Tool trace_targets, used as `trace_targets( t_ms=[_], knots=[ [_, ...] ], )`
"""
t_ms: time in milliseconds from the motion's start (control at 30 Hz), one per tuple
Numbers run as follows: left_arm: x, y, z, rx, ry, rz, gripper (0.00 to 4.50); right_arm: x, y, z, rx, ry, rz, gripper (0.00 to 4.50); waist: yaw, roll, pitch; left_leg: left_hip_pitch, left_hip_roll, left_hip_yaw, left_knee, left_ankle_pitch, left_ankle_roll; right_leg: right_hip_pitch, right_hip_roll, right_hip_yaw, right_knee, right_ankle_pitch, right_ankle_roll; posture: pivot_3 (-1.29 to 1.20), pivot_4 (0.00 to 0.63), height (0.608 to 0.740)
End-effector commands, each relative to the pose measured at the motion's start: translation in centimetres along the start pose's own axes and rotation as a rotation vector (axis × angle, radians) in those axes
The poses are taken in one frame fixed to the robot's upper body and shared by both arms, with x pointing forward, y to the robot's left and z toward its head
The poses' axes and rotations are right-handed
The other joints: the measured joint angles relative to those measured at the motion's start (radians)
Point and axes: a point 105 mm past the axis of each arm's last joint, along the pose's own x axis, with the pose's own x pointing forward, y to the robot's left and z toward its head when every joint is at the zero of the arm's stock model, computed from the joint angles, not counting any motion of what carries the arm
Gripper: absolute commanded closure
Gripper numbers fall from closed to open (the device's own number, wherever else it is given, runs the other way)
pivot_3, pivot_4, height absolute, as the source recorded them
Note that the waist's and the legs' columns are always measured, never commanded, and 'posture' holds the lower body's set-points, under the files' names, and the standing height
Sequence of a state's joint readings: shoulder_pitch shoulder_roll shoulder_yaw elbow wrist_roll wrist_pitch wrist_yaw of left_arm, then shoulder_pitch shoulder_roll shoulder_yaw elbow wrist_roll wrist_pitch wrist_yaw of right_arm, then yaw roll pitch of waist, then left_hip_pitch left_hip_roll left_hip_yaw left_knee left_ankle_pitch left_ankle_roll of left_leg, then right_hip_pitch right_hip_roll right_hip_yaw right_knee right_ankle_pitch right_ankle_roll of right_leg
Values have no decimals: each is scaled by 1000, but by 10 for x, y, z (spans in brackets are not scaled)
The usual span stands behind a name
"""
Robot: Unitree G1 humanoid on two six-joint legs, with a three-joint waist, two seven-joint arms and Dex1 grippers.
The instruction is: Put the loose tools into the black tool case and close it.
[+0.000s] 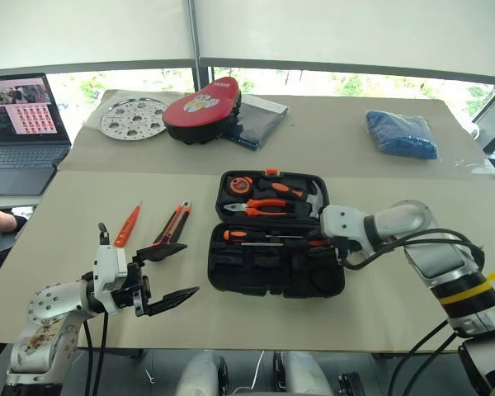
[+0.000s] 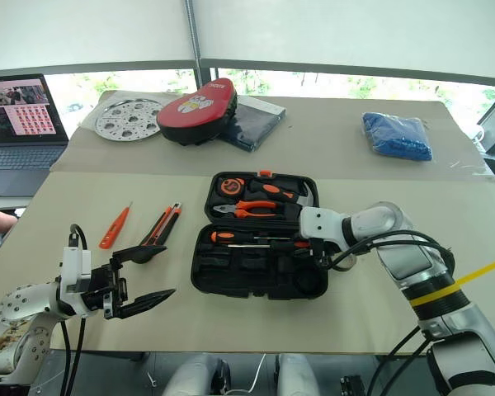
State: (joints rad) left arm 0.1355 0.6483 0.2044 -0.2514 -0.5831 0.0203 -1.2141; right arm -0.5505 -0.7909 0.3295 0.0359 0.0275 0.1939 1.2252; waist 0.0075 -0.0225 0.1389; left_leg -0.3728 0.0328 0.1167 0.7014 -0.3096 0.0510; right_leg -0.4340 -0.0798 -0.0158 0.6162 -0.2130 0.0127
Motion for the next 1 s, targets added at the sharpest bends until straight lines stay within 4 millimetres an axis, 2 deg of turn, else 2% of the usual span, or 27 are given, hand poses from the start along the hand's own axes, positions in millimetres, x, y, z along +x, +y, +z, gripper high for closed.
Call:
trace_targets(
  t_ms=[33, 67, 133, 167, 200, 300, 400, 500, 533, 633, 733, 1000],
  knots=[
    [2, 2, 10, 43, -22, -4, 0, -3, -2, -1, 17, 16, 4, 2964, 0, 0, 0, 0, 0, 0, 0, 0, 0, 0, 0, 0, 0, 0, 0, 0, 150, 740],
    [2, 3, 10, 44, -22, -5, 0, -4, -1, 0, -2, 8, 17, 2461, 0, 0, 0, 0, 0, 0, 0, 0, 0, 0, 0, 0, 0, 0, 0, 0, 150, 740],
    [2, 3, 10, 45, -20, -7, 0, -12, -8, 15, -54, -78, -5, 1926, 1, 0, 0, 1, 0, 0, 0, 0, 0, 0, 0, 0, 1, 0, 0, 0, 150, 740],
    [3, 3, 10, 46, -19, -8, 0, -15, -11, 20, -72, -107, -17, 1441, 1, 0, 0, 1, 0, 0, 0, 0, 0, 0, 0, 0, 1, 0, 0, 0, 150, 740],
    [2, 3, 10, 46, -19, -8, 0, -21, -13, 24, -56, -146, -27, 1249, 1, 0, 0, 1, 0, 0, 0, 0, 0, 0, 0, 0, 1, 0, 0, 0, 150, 740],
    [2, 3, 9, 39, -15, -6, 0, -38, -13, 29, 11, -255, -22, 1249, 1, 0, 0, 1, 0, 0, 0, 0, 0, 0, 1, 0, 0, 0, 0, 0, 150, 740],
    [1, 3, 8, 33, -13, -4, 0, -43, -13, 31, 36, -325, -25, 1249, 1, 0, 0, 1, 0, 0, 0, 0, 0, 1, 1, 0, 1, 0, 0, 0, 150, 740],
    [1, 4, 7, 31, -13, -1, 0, -37, -18, 37, 76, -421, -70, 1981, 0, 0, 0, 2, 0, 0, 0, 0, 0, 2, 1, 0, 1, 0, 0, 0, 150, 740],
    [2, 6, 7, 32, -13, 1, 0, -27, -22, 37, 75, -434, -99, 2472, -2, 0, 0, 3, 1, 0, 0, 0, 0, 2, 1, 1, 1, 0, 0, 0, 150, 740],
    [2, 8, 7, 36, -10, 1, 0, -1, -22, 32, 70, -426, -118, 3327, -8, 0, 0, 4, 1, 0, 0, 0, -1, 2, 1, 1, 3, 0, -1, 0, 150, 740],
    [2, 9, 7, 38, -6, 0, 0, 13, -17, 27, 91, -404, -95, 4431, -12, 0, 0, 3, 0, 1, 0, 1, -2, 0, 1, 2, 7, 0, -1, 0, 150, 740],
    [-1, 6, 6, 38, 3, 26, 0, 35, -2, 13, 73, -330, -39, 4475, -19, 0, 0, 4, 1, 1, 0, 2, -3, -1, 1, 3, 9, 0, -2, 0, 150, 740]
  ],
)
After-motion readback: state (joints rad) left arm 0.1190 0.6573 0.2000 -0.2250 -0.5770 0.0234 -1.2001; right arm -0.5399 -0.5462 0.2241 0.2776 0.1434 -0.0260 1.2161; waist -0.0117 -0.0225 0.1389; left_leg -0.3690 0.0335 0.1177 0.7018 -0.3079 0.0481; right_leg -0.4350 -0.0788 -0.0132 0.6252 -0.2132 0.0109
